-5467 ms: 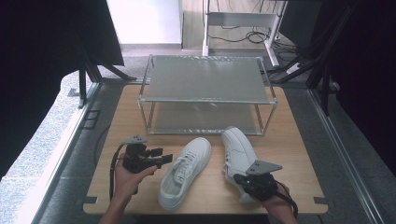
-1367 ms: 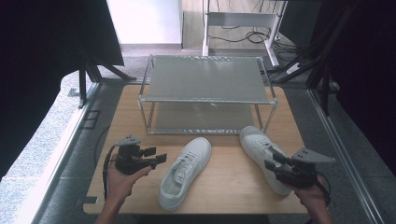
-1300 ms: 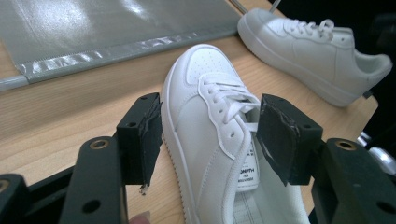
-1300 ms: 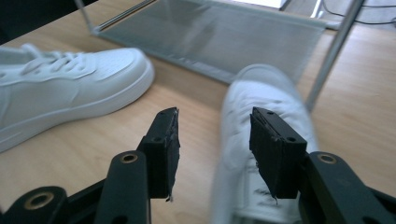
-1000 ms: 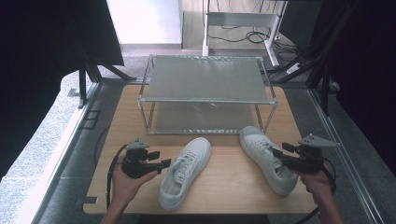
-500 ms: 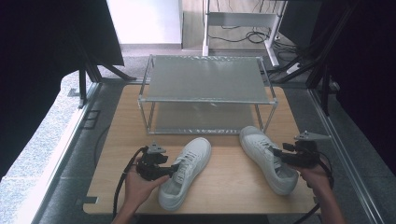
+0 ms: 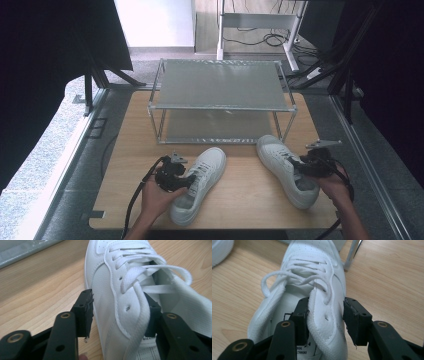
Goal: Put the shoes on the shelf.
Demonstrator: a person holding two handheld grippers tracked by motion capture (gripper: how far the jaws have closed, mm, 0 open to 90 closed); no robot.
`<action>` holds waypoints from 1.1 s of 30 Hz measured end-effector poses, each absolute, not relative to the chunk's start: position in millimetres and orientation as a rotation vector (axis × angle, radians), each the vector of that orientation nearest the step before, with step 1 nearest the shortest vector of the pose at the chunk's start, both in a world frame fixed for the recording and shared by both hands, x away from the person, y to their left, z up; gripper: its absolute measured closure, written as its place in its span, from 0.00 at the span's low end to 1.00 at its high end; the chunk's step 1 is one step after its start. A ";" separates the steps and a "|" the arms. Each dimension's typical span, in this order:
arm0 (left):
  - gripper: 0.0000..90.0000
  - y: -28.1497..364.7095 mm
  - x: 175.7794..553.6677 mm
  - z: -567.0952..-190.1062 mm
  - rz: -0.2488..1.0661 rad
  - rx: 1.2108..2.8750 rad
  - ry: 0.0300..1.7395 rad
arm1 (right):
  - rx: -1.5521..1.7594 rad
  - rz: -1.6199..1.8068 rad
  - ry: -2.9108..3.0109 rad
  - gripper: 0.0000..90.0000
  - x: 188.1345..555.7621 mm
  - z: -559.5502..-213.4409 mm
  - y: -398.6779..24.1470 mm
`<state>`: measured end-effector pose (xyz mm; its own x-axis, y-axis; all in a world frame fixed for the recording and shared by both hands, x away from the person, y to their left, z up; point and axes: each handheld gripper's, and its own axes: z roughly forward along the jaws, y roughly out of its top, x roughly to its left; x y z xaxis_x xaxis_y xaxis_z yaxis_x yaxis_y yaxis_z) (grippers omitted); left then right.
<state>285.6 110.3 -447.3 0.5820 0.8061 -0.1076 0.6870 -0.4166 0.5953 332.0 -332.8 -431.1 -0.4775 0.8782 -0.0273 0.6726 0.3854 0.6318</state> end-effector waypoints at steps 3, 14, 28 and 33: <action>0.63 110.2 288.2 -448.8 0.250 2.207 1.195 | 1.351 0.736 2.284 0.67 331.7 -431.8 -329.6; 0.72 116.0 289.3 -453.2 0.200 2.187 1.198 | 1.323 0.514 2.266 0.77 331.9 -434.9 -319.6; 0.79 120.6 291.8 -456.2 0.154 2.159 1.202 | 1.287 0.572 2.308 0.83 338.9 -446.6 -327.0; 0.79 118.4 294.0 -456.9 0.157 2.171 1.203 | 1.303 0.569 2.313 0.87 343.6 -448.8 -328.6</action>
